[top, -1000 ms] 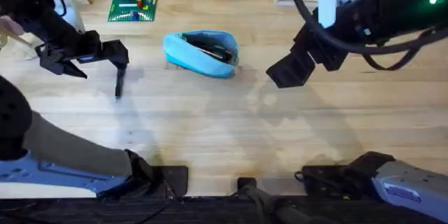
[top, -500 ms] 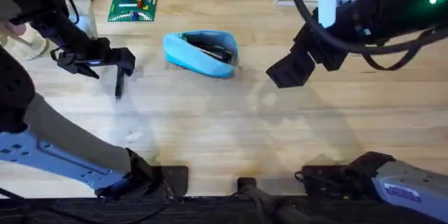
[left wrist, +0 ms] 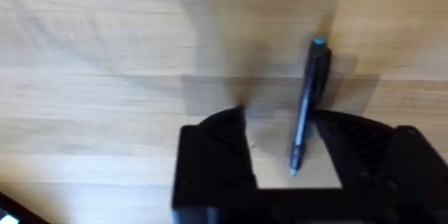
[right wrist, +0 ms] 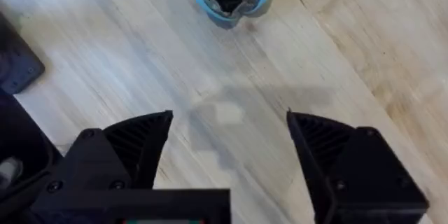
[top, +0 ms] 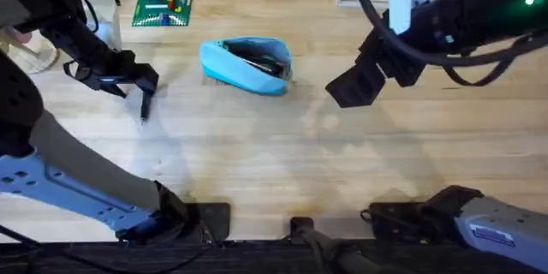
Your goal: Unzip the bag, pick up the pens from the table one at a time and place them inside, then zip the bag closed.
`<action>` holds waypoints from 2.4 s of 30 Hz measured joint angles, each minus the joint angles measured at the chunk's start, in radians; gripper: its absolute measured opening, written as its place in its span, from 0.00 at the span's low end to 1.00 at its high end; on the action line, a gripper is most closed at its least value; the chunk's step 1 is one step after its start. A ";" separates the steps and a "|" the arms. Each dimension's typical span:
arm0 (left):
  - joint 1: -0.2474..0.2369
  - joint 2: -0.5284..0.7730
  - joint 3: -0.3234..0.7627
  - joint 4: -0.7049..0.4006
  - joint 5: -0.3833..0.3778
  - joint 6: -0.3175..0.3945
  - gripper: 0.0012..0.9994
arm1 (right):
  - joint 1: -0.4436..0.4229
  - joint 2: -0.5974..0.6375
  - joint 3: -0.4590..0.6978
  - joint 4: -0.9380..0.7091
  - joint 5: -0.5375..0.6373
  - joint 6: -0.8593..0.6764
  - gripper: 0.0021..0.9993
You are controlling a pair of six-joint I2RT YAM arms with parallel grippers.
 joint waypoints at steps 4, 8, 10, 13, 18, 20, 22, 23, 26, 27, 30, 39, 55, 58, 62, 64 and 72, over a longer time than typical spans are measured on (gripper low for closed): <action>0.004 0.000 0.000 0.002 -0.017 0.005 0.42 | 0.000 0.000 0.000 0.000 0.000 0.000 1.00; 0.004 0.000 0.000 0.000 -0.028 0.007 0.13 | 0.000 0.000 0.000 0.000 0.000 0.000 1.00; 0.005 0.000 0.001 -0.001 -0.034 0.009 0.05 | 0.000 0.000 0.000 0.000 0.000 0.000 1.00; 0.005 0.000 0.001 -0.001 -0.035 0.009 0.05 | 0.000 0.000 0.000 -0.001 0.000 0.000 1.00; 0.005 0.000 0.001 0.000 -0.035 0.009 0.04 | 0.000 0.000 0.000 -0.027 0.000 0.000 1.00; 0.005 0.000 0.001 0.000 -0.034 0.009 0.04 | 0.000 0.000 0.000 -0.034 0.000 0.000 1.00; 0.005 0.000 0.001 0.000 -0.035 0.005 0.04 | 0.000 0.000 0.000 -0.044 0.000 0.000 1.00; 0.005 0.000 0.001 0.000 -0.035 -0.001 0.04 | 0.000 0.000 0.000 -0.045 0.000 0.000 1.00; 0.005 0.000 0.002 -0.001 -0.035 -0.023 0.04 | 0.000 0.000 0.000 -0.045 0.000 0.000 1.00; 0.005 0.000 0.003 -0.001 -0.034 -0.032 0.04 | 0.000 0.000 0.000 -0.045 0.000 0.000 1.00; 0.005 0.008 0.020 -0.032 -0.010 -0.061 0.04 | 0.000 0.000 0.000 -0.045 0.000 0.000 1.00; 0.002 0.037 0.184 -0.134 0.021 -0.129 0.04 | 0.000 0.000 0.000 -0.041 0.000 0.000 1.00; -0.061 -0.007 0.336 -0.211 0.072 -0.149 0.04 | 0.000 0.000 0.000 -0.041 0.000 0.000 1.00; -0.104 -0.117 0.336 -0.212 0.076 -0.149 0.04 | 0.000 0.000 0.000 -0.041 0.000 0.000 1.00; -0.132 -0.221 0.336 -0.226 0.089 -0.150 0.04 | 0.000 0.000 0.000 -0.041 0.000 0.000 1.00; -0.148 -0.266 0.336 -0.238 0.103 -0.150 0.04 | 0.000 0.000 0.000 -0.041 0.000 0.000 1.00; -0.278 -0.411 0.336 -0.267 0.188 -0.140 0.04 | 0.000 0.000 0.000 -0.041 0.000 0.000 1.00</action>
